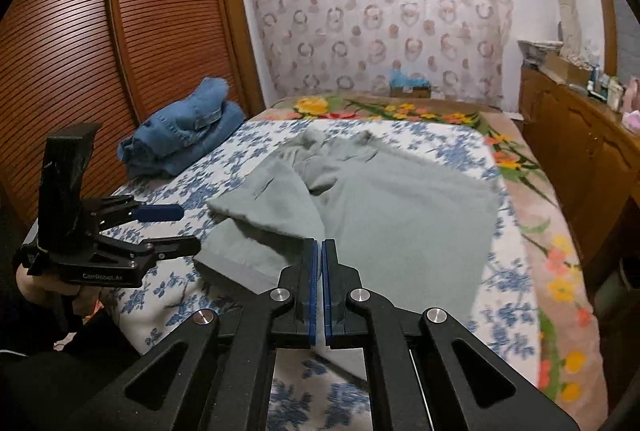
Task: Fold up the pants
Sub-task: 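Fold the held side over the middle with the right gripper, release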
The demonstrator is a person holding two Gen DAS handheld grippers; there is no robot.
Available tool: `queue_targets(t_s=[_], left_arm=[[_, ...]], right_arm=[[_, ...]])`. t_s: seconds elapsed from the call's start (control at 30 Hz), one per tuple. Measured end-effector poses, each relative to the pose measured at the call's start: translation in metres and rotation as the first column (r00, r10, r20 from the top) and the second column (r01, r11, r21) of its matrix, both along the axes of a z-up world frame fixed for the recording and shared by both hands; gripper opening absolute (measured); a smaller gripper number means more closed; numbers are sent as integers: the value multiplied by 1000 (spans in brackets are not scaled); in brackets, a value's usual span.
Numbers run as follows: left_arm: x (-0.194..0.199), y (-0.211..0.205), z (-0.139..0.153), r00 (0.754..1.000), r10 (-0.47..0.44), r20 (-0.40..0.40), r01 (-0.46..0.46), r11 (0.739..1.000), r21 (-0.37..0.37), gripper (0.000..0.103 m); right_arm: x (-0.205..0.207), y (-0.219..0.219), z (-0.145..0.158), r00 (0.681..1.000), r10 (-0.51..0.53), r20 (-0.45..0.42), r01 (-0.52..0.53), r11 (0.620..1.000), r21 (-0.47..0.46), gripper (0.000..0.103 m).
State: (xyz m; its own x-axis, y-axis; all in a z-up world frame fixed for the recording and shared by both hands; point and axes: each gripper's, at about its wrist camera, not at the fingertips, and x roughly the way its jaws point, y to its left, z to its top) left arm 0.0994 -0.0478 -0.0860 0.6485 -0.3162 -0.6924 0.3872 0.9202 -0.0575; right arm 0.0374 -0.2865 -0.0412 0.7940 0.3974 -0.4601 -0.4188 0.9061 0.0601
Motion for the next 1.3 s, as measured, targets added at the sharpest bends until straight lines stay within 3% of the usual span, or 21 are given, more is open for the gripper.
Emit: queue_targets(t_s=[0.47, 0.83, 1.3], left_arm=[[0, -13, 1, 1000, -25, 7, 25, 1000, -1, 65], [15, -46, -1, 995, -97, -3, 97, 995, 16, 65], [22, -53, -22, 994, -91, -60, 93, 995, 29, 65]], right_arm=[[-40, -14, -1, 995, -93, 18, 94, 995, -28, 2], [-36, -19, -12, 989, -138, -45, 134, 989, -68, 2], [-29, -18, -15, 982, -150, -114, 142, 987, -77, 2]])
